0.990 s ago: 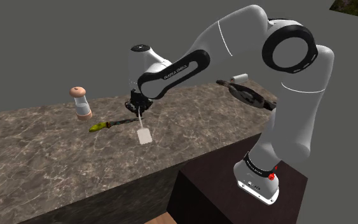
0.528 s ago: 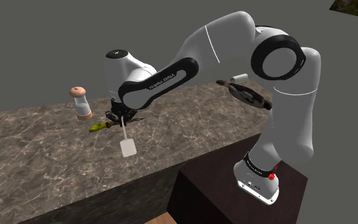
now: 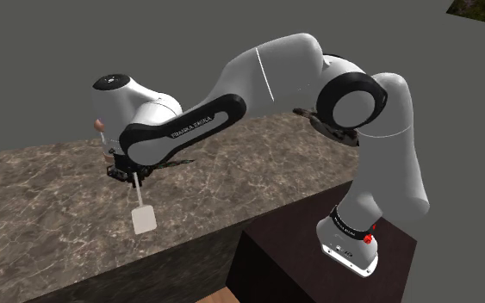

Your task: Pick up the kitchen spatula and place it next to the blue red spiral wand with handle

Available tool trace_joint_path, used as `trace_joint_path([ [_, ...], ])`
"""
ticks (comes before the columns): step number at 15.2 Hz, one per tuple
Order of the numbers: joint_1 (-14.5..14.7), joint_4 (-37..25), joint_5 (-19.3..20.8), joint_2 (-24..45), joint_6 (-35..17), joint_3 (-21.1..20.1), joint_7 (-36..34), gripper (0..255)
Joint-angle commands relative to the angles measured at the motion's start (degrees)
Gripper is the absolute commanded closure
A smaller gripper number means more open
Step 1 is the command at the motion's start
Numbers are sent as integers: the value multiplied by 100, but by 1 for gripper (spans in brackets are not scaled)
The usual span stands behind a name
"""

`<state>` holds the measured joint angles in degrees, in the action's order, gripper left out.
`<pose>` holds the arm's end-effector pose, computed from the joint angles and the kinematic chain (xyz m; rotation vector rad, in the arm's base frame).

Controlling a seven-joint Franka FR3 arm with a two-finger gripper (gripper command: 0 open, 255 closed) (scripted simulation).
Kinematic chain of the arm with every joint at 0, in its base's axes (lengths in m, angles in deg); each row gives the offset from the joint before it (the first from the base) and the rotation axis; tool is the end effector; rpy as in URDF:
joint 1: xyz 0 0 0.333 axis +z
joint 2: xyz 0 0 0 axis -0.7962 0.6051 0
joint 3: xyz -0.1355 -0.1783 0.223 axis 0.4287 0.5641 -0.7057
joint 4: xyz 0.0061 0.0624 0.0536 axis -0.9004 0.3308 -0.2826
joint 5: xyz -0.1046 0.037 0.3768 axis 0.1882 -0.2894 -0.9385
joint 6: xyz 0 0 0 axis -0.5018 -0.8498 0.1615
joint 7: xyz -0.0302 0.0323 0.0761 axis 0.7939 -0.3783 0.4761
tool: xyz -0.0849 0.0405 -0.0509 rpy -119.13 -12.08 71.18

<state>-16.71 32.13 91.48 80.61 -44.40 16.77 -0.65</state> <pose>0.5346 0.4680 0.3053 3.0814 -0.5466 0.1023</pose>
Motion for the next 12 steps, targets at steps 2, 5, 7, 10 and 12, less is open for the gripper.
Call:
trace_joint_path([
  [2,257,-907,43,531,396,-17,-208,255],
  [5,416,-1443,73,933,538,-14,-327,255],
  [7,418,-1403,83,1002,430,-7,-339,255],
  [10,421,-1353,99,1110,272,4,-356,255],
  [12,424,-1331,109,1189,172,12,-367,255],
])
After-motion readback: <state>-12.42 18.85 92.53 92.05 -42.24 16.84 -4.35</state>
